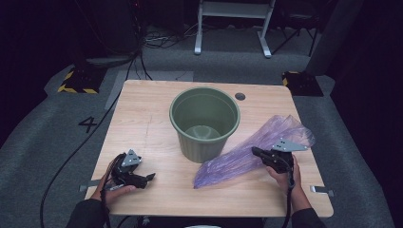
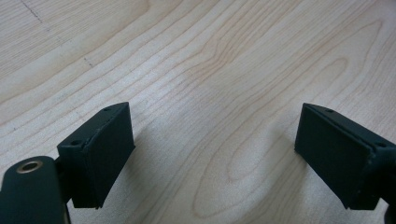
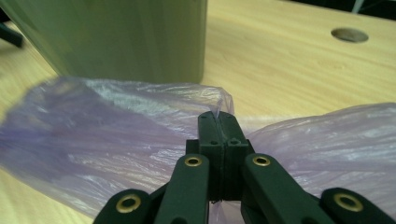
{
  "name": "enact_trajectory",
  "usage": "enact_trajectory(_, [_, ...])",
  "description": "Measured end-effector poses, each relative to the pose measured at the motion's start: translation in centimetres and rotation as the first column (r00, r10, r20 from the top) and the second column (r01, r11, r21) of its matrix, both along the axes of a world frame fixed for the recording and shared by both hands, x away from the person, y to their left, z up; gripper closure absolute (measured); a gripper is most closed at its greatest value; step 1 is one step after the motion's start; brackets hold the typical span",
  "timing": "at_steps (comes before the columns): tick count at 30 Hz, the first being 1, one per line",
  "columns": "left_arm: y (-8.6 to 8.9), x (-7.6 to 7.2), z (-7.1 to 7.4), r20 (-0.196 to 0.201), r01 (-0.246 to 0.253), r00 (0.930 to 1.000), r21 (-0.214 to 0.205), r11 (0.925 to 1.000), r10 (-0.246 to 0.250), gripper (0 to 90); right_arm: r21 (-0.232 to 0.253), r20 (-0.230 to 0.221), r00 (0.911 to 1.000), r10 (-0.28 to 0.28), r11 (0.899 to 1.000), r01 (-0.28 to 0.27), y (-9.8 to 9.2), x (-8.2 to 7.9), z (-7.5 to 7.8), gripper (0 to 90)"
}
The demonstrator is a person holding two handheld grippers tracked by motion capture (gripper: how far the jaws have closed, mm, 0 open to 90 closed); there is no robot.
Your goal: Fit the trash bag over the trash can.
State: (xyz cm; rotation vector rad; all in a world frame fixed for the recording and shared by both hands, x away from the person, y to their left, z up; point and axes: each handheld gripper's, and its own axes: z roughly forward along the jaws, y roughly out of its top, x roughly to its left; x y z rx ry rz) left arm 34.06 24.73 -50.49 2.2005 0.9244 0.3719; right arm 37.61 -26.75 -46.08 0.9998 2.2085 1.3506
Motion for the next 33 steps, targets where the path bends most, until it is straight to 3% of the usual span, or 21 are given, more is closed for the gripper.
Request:
enact_trajectory(9, [0.0,0.1,0.0,-0.004,0.009,0.9999,0.0,1.0,-0.009,10.7,0.027,0.048,0.9988,-0.009,1.0,0.008,-0.4,-0.3,1.6,90.0])
enact_trajectory(15, [-0.1,0.1,0.0,-0.001,0.01,0.9999,0.002,0.9999,-0.01,10.3,0.02,0.078,0.9969,-0.01,1.0,0.008,-0.5,-0.3,2.5,90.0])
enact_trajectory(24, [-0.2,0.1,0.0,0.001,0.01,1.0,0.007,0.9999,-0.01,10.1,0.067,0.167,0.9859,-0.007,0.998,-0.004,-1.9,-1.8,5.6,90.0])
enact_trajectory(33, [-0.6,0.2,0.0,-0.002,0.019,0.9998,0.006,0.9998,-0.019,10.1,0.065,0.195,0.9803,0.029,0.997,-0.042,-0.9,-1.8,7.1,90.0])
